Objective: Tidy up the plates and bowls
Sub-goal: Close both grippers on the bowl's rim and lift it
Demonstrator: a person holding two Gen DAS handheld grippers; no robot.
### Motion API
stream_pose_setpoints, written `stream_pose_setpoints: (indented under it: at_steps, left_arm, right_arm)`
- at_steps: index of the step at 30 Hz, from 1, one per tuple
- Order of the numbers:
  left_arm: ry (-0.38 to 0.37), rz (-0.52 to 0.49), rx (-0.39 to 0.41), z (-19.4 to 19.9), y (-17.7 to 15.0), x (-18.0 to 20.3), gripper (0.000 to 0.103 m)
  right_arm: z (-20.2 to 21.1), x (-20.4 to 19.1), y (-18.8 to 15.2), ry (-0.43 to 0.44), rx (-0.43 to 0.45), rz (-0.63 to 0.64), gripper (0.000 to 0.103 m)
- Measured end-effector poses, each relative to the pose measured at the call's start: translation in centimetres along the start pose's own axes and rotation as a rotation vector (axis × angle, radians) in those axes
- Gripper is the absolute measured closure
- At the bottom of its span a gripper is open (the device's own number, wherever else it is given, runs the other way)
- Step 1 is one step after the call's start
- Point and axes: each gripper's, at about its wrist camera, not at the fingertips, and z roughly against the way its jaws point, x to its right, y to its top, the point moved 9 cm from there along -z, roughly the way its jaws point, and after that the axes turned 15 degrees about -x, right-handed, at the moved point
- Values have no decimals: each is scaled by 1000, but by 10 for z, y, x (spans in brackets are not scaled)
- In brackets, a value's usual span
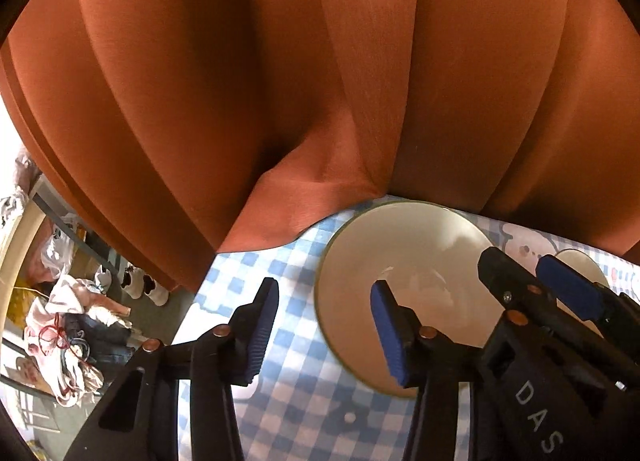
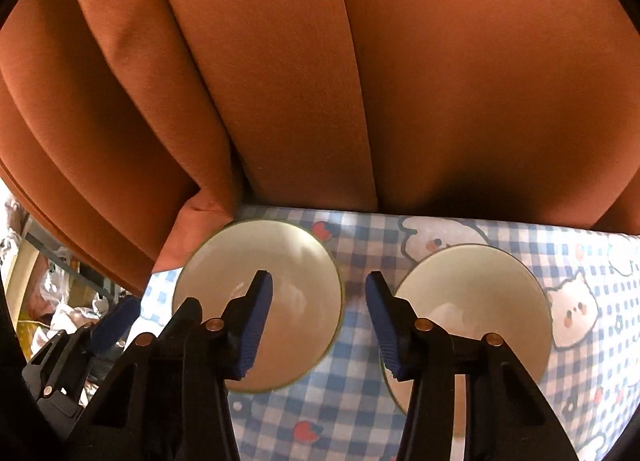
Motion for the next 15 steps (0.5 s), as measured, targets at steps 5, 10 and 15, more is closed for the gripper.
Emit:
stream_pose_setpoints:
  at_steps: [5, 10, 15]
  left_arm:
    - [15, 1, -13, -12, 6, 4, 57]
    - [15, 8, -47, -24, 9, 6, 67]
    - [-13, 6, -74, -33, 7, 9, 80]
  right_arm:
    - [-17, 2, 6, -5, -21, -3, 56]
    - [-35, 2, 8, 8, -54, -9, 66]
    - [-48, 1, 8, 3, -80, -2, 83]
